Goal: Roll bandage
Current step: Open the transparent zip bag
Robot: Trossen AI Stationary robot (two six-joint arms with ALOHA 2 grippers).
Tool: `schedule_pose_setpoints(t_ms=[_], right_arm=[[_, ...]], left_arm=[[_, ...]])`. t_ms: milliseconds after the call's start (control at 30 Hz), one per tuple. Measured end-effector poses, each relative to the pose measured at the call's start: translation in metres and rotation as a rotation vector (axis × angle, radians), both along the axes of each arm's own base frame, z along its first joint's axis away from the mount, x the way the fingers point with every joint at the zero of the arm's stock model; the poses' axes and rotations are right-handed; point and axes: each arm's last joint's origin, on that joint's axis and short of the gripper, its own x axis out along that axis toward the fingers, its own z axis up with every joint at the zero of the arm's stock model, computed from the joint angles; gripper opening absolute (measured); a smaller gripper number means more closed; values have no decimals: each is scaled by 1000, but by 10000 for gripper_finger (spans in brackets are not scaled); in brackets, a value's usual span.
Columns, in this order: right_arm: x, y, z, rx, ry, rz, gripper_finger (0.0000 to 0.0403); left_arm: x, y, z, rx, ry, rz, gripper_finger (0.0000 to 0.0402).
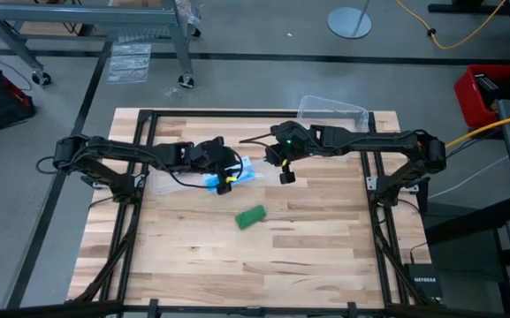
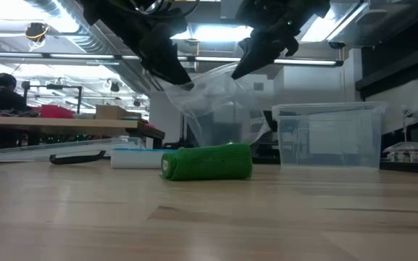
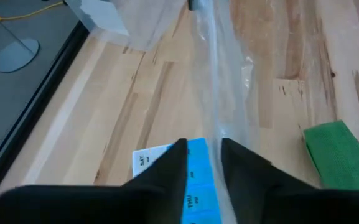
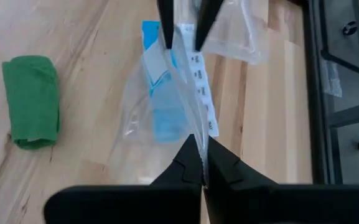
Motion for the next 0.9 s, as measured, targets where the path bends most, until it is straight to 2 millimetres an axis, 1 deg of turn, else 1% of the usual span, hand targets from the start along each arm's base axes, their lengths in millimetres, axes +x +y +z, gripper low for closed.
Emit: schedule_pose_setpoints(t_ms=[167,233,433,633,767,900], right_arm=[[1,0,1,-6,-16,-2,0],[2,0,2,-7,-22,-2,0],[4,-3,5,-69,-59,-58,20],[8,-7,13,-144,-121,-132,39],[11,-9,29,-190,-160,-183,40],[13,-11,48,-225,-210,-228,40]], left_arm=[[0,0,0,0,0,0,19],[0,0,0,3,0,-2,6],[0,2,1,47,4,41,3],[-4,12,2,195,23,243,1],[-5,21,3,222,25,305,1],[-6,27,4,215,4,340,1]])
